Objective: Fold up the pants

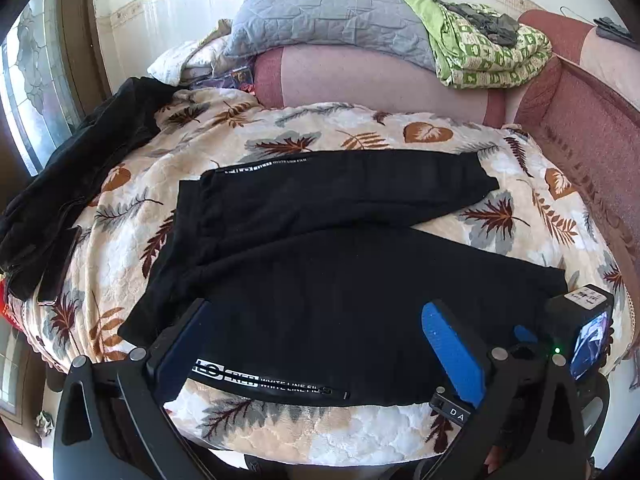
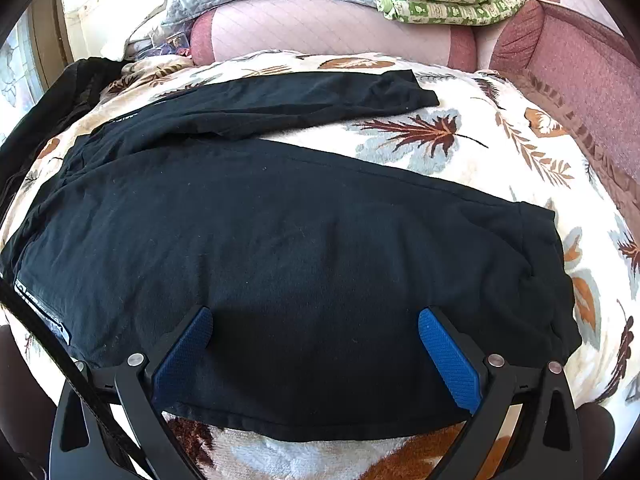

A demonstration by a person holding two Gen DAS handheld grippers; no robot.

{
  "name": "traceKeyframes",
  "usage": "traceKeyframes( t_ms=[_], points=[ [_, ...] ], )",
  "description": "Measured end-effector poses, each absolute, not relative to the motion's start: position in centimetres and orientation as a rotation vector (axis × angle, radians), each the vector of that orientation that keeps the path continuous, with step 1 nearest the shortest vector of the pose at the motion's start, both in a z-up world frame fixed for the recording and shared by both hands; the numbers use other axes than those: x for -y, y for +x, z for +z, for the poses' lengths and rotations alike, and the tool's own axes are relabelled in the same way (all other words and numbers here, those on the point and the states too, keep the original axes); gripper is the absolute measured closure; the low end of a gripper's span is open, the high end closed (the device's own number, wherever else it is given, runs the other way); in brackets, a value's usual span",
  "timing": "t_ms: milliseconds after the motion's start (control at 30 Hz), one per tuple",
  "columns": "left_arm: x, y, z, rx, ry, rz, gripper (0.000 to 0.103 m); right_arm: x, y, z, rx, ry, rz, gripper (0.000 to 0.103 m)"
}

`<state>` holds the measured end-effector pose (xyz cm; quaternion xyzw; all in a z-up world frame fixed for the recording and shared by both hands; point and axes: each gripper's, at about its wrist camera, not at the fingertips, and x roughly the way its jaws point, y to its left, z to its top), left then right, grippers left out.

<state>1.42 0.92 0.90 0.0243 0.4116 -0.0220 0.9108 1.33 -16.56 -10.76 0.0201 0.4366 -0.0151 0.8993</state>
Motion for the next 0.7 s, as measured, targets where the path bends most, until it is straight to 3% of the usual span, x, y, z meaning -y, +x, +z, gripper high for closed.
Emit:
traceKeyframes(
  t_ms=[200,400,700],
  points=[
    [-0.6,2.6,-0.5,-0.904,0.040,-0.058,0.000,16.7,0.6,-10.9,-0.834,0.048,-0.014,0.000],
    [-0.3,4.4,-1.2,-0.951,0.018,-0.118,0.000,17.5,1.7,-9.9,-0.921,0.072,0.033,0.002],
    [-5.9,10.0,1.7,-0.869,0.042,-0.103,0.000,20.8,5.4,-4.5,-0.893,0.062,0.124,0.003]
  ],
)
